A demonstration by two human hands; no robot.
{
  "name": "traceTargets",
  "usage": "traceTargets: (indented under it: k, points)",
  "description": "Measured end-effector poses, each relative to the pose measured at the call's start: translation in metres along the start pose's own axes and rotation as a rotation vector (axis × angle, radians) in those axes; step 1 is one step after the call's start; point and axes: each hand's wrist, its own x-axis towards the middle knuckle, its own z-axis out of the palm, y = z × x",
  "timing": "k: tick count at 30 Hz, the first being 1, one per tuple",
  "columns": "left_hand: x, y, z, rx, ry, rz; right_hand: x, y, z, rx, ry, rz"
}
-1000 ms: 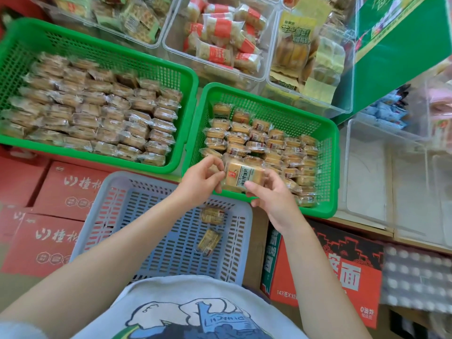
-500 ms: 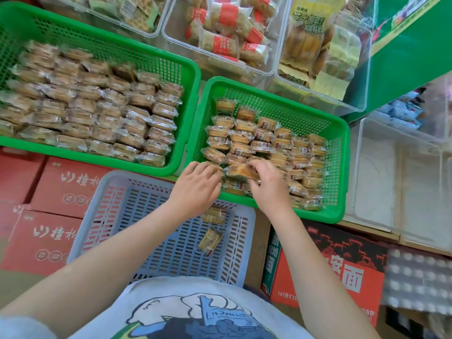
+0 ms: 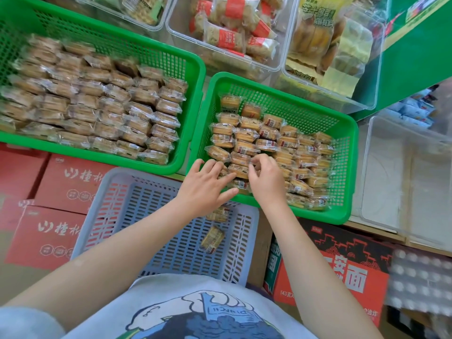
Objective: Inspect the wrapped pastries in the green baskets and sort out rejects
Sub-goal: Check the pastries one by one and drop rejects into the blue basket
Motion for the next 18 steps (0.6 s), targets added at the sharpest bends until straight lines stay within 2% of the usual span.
traceTargets:
  k: [5,9,16,18]
  points:
    - [0.002,0.002,-0.006,-0.041,-0.009,0.012,0.021,-0.004,0.014,0.064,-0.086,0.298]
    - [0.002,0.0,-0.001,-0.063,-0.015,0.056,0.025,-0.005,0.016,0.168,-0.135,0.393]
    - [0.003,0.001,-0.003,-0.058,-0.028,0.025,0.023,-0.005,-0.018,0.748,-0.318,0.564]
    - [0.003,0.0,-0.003,-0.063,-0.03,0.027,0.019,-0.003,-0.03,0.809,-0.334,0.548]
